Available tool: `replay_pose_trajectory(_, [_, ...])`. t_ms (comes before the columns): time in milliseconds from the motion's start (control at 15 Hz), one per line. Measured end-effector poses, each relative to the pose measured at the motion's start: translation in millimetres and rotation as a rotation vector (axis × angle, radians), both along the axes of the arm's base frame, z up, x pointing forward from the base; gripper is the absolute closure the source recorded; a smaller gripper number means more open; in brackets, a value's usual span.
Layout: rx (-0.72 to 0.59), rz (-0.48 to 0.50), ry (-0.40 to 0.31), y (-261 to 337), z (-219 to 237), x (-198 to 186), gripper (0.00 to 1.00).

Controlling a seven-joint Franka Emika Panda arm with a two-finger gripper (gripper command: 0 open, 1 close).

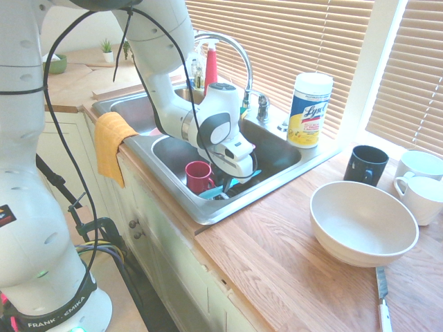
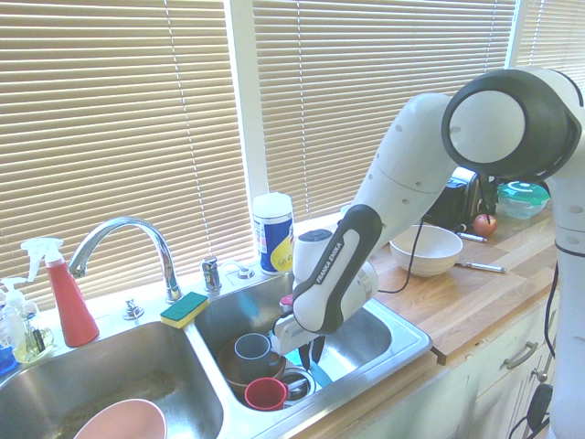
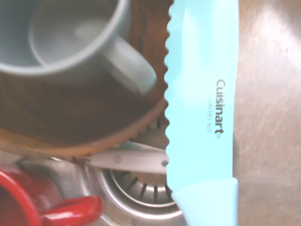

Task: Put the knife into the sink

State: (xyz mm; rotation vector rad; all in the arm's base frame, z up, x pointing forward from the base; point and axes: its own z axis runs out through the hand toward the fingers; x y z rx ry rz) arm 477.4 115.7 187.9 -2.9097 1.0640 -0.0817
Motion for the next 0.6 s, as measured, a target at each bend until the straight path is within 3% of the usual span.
replay_pose_trajectory(67, [-0.001, -0.003, 0.004, 1.1, -5.8, -1.4, 1.00])
replay_pose_trajectory(133, [0.000, -0.009, 0.013, 3.3, -10.6, -3.4, 0.00])
replay_pose_trajectory(600, [0.011, -0.037, 0.032, 13.1, -17.4, -9.5, 0.00])
